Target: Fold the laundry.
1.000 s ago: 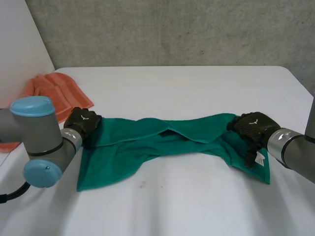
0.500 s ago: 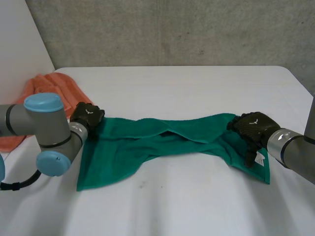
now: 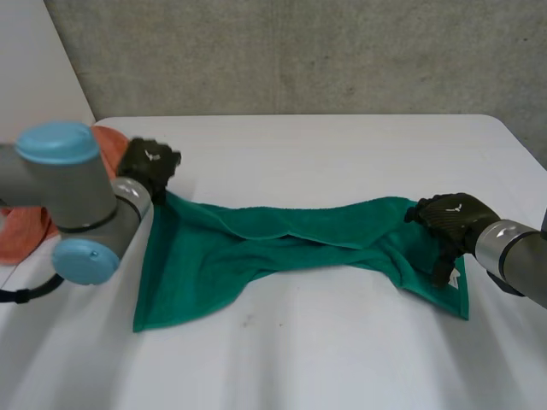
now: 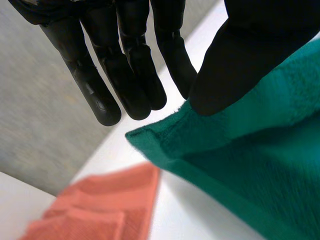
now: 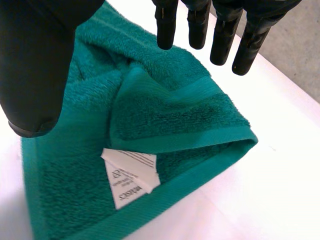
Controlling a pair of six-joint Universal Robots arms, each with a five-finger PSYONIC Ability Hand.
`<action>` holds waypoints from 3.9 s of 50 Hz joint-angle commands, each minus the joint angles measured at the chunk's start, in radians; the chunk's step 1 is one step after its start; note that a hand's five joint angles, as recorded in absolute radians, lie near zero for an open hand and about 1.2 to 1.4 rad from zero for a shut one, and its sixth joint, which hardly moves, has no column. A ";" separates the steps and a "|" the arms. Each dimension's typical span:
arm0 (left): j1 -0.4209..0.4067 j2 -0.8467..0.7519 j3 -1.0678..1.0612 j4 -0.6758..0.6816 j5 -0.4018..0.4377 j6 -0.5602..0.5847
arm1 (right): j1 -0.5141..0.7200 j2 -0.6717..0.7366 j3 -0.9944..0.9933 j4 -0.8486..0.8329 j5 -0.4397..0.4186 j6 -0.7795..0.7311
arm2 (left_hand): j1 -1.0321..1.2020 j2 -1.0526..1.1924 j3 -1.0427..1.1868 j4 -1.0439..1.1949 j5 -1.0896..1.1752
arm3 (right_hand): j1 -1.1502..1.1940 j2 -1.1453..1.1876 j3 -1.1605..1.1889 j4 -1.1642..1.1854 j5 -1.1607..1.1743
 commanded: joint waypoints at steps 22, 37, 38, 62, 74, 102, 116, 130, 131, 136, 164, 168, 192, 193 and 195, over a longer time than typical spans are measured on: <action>-0.173 0.629 -0.100 -0.101 0.006 -0.338 | 0.210 0.117 -0.049 -0.226 -0.052 0.492 | 0.266 0.205 0.209 0.199 0.249 | 0.060 0.044 0.048 0.029 0.023; -0.207 0.680 -0.106 -0.121 0.003 -0.427 | 0.282 0.240 -0.149 -0.358 0.130 0.692 | 0.266 0.205 0.209 0.199 0.249 | 0.494 0.479 0.482 0.464 0.457; -0.207 0.686 -0.107 -0.124 0.003 -0.440 | 0.284 0.256 -0.165 -0.370 0.155 0.694 | 0.266 0.205 0.209 0.199 0.249 | 0.506 0.491 0.494 0.475 0.469; -0.159 0.706 -0.120 -0.125 -0.003 -0.483 | 0.115 0.053 -0.248 -0.352 0.098 0.543 | 0.266 0.205 0.209 0.199 0.249 | 1.195 1.180 1.183 1.164 1.158; -0.085 0.685 -0.193 -0.147 0.009 -0.453 | -0.049 -0.147 -0.500 0.422 -0.184 -0.120 | 0.266 0.205 0.209 0.199 0.249 | 1.195 1.180 1.183 1.164 1.158; -0.107 0.155 0.462 0.129 -0.068 -0.267 | 0.100 0.123 -1.049 -0.004 0.045 -0.067 | 0.266 0.205 0.209 0.199 0.249 | 1.195 1.180 1.183 1.164 1.158; -0.102 0.435 -0.036 0.208 -0.072 -0.275 | 0.044 0.017 -0.888 0.405 -0.218 -0.093 | 0.266 0.205 0.209 0.199 0.249 | 1.195 1.180 1.183 1.164 1.158; -0.096 0.423 -0.457 0.274 -0.035 -0.273 | 0.046 0.180 -0.554 0.673 -0.115 -0.472 | 0.266 0.205 0.209 0.199 0.249 | 1.195 1.180 1.183 1.164 1.158; -0.096 0.407 -0.469 0.280 -0.035 -0.273 | 0.050 0.215 -0.549 0.639 -0.092 -0.467 | 0.266 0.205 0.209 0.199 0.249 | 1.195 1.180 1.183 1.164 1.158; -0.099 0.381 -0.471 0.280 -0.034 -0.276 | 0.052 0.255 -0.522 0.471 -0.063 -0.386 | 0.266 0.205 0.209 0.199 0.249 | 0.819 0.804 0.807 0.788 0.782; -0.087 0.346 -0.479 0.272 0.061 -0.273 | -0.210 -0.311 0.245 0.122 -0.161 -0.032 | 0.266 0.205 0.209 0.199 0.249 | -0.027 -0.042 -0.039 -0.057 -0.064; -0.082 0.346 -0.471 0.272 0.058 -0.273 | -0.313 -0.351 0.400 0.033 -0.204 -0.032 | 0.266 0.205 0.209 0.199 0.249 | -0.027 -0.042 -0.039 -0.057 -0.064; -0.072 0.343 -0.479 0.272 0.057 -0.278 | -0.496 -0.227 0.583 -0.186 -0.377 0.162 | 0.266 0.205 0.209 0.199 0.249 | 0.063 0.047 0.051 0.032 0.026; -0.072 0.343 -0.479 0.272 0.057 -0.278 | -0.488 -0.214 0.583 -0.203 -0.377 0.165 | 0.266 0.205 0.209 0.199 0.249 | 0.086 0.071 0.074 0.055 0.049; -0.072 0.343 -0.479 0.270 0.057 -0.279 | -0.474 -0.199 0.581 -0.223 -0.376 0.171 | 0.266 0.205 0.209 0.199 0.249 | 0.095 0.080 0.083 0.064 0.058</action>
